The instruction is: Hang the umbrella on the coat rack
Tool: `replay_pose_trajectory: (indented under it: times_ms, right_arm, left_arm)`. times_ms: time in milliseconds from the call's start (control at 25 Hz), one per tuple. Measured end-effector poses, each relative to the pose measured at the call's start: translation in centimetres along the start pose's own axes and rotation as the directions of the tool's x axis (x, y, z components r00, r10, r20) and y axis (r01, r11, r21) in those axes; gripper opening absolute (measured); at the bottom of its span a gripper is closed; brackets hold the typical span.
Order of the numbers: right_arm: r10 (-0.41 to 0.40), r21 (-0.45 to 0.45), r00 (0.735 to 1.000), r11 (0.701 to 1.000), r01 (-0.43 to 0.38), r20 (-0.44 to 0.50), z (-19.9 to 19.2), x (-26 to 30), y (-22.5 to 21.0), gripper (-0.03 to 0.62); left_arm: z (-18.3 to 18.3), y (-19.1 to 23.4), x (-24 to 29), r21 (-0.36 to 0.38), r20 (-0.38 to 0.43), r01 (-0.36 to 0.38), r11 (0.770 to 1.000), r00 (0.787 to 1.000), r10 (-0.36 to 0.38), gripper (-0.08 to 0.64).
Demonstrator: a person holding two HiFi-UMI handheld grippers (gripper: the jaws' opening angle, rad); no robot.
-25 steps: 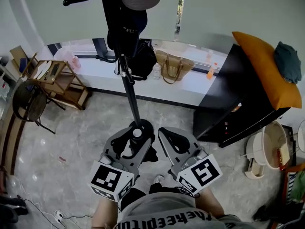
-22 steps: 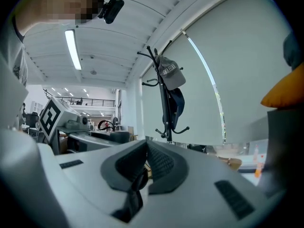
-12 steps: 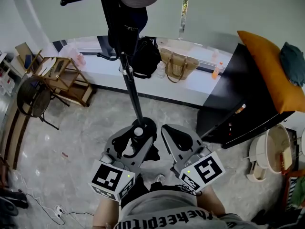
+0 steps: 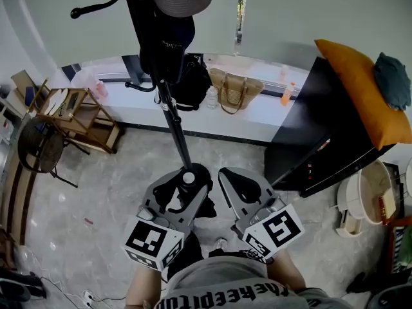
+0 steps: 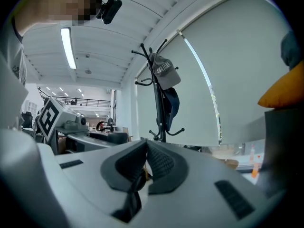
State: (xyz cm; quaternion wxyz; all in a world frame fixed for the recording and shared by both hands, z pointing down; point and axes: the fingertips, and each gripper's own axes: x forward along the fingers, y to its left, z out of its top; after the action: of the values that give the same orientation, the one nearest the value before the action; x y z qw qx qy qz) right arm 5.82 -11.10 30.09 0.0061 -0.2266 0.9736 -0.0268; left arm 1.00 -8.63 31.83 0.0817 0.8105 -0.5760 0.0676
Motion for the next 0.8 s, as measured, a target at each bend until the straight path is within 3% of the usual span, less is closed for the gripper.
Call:
replay_pose_trajectory:
  times_ms: [800]
  right_arm:
    - [-0.163, 0.014, 0.986, 0.987, 0.163, -0.022, -0.1, 6.8, -1.1, 0.012]
  left_arm:
    - [0.2, 7.1, 2.5, 0.015, -0.065, 0.162, 0.987, 0.985, -0.16, 0.21]
